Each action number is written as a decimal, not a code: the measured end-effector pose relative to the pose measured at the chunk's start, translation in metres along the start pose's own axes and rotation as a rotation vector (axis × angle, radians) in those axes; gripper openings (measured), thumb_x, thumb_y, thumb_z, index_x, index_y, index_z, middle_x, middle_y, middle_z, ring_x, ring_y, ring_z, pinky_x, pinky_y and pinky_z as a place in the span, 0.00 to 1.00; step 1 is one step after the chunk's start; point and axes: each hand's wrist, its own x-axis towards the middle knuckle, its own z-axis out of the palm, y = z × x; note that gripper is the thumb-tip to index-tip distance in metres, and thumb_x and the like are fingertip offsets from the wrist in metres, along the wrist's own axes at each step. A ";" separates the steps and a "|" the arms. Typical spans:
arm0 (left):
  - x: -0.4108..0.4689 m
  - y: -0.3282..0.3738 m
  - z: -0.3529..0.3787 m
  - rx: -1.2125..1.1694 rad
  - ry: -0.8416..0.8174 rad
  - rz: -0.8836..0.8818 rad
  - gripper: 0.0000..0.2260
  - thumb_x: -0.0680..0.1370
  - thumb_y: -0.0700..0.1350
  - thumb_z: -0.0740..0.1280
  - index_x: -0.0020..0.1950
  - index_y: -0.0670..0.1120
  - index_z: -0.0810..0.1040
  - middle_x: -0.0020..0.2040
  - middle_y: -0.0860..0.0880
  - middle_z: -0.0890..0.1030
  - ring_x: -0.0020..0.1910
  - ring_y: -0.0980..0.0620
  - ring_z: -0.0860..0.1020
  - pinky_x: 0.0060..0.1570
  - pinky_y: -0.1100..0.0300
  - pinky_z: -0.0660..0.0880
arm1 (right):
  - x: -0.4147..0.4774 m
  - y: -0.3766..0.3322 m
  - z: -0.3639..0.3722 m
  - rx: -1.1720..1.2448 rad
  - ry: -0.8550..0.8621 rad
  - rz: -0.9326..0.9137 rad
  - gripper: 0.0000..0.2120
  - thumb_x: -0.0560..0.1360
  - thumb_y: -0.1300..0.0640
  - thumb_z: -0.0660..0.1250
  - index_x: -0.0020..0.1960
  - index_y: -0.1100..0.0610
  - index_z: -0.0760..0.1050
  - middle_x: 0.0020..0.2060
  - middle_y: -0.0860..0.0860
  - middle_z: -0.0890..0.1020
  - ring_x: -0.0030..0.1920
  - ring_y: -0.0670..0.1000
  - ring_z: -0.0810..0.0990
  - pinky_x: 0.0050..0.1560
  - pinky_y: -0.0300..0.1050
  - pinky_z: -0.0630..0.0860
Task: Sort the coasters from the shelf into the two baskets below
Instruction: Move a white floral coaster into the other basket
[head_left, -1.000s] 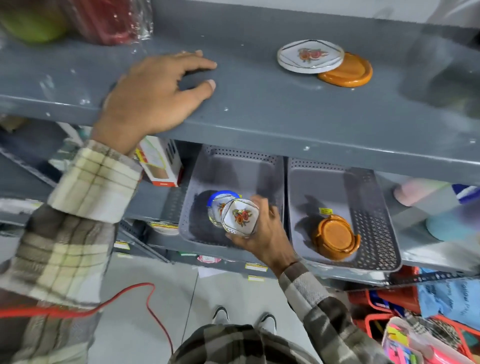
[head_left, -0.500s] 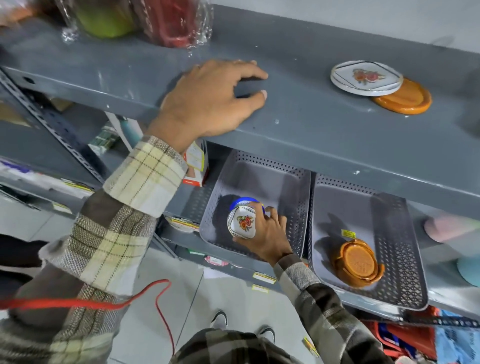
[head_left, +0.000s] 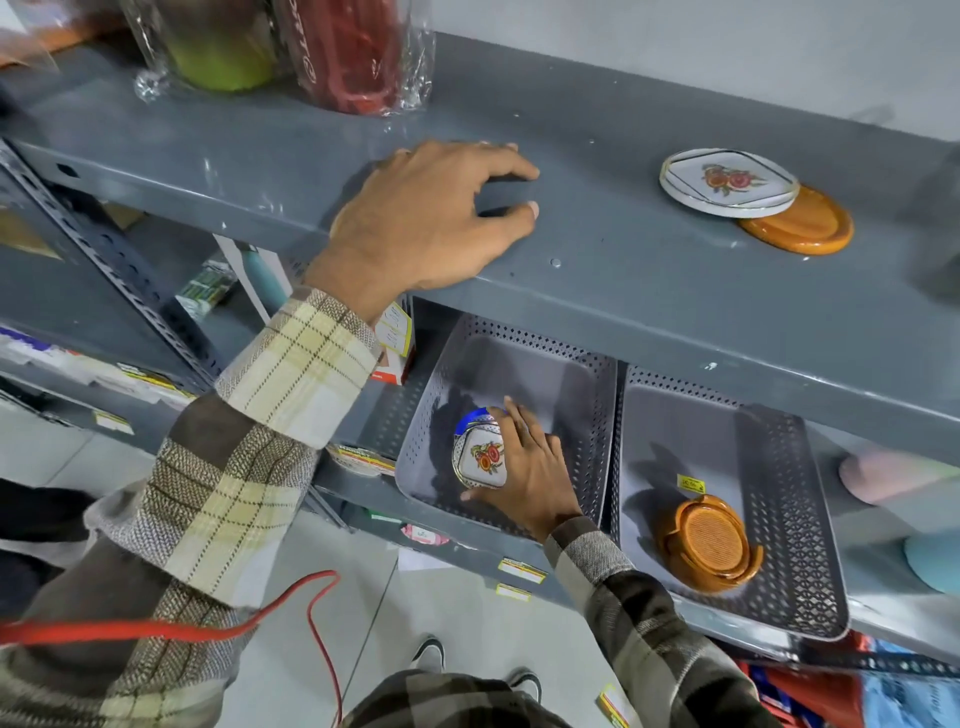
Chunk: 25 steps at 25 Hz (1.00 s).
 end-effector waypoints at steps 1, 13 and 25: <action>0.000 0.000 0.000 0.000 0.001 -0.001 0.24 0.79 0.61 0.63 0.75 0.61 0.78 0.79 0.62 0.73 0.73 0.53 0.77 0.77 0.50 0.68 | 0.003 0.001 -0.001 -0.013 -0.037 -0.008 0.58 0.61 0.35 0.79 0.81 0.51 0.53 0.82 0.53 0.55 0.82 0.57 0.53 0.76 0.59 0.58; 0.004 -0.003 0.000 -0.024 -0.009 0.010 0.26 0.77 0.63 0.61 0.74 0.61 0.78 0.79 0.62 0.72 0.73 0.52 0.77 0.76 0.46 0.69 | 0.021 0.001 -0.016 0.056 -0.109 0.017 0.55 0.61 0.41 0.82 0.78 0.50 0.56 0.74 0.54 0.69 0.73 0.59 0.70 0.71 0.53 0.64; 0.004 -0.004 0.006 0.011 0.033 0.031 0.24 0.79 0.64 0.64 0.74 0.61 0.78 0.79 0.63 0.72 0.80 0.57 0.69 0.75 0.48 0.67 | -0.112 -0.094 -0.214 0.041 0.538 -0.418 0.22 0.76 0.38 0.67 0.67 0.45 0.73 0.70 0.45 0.76 0.64 0.47 0.78 0.62 0.45 0.76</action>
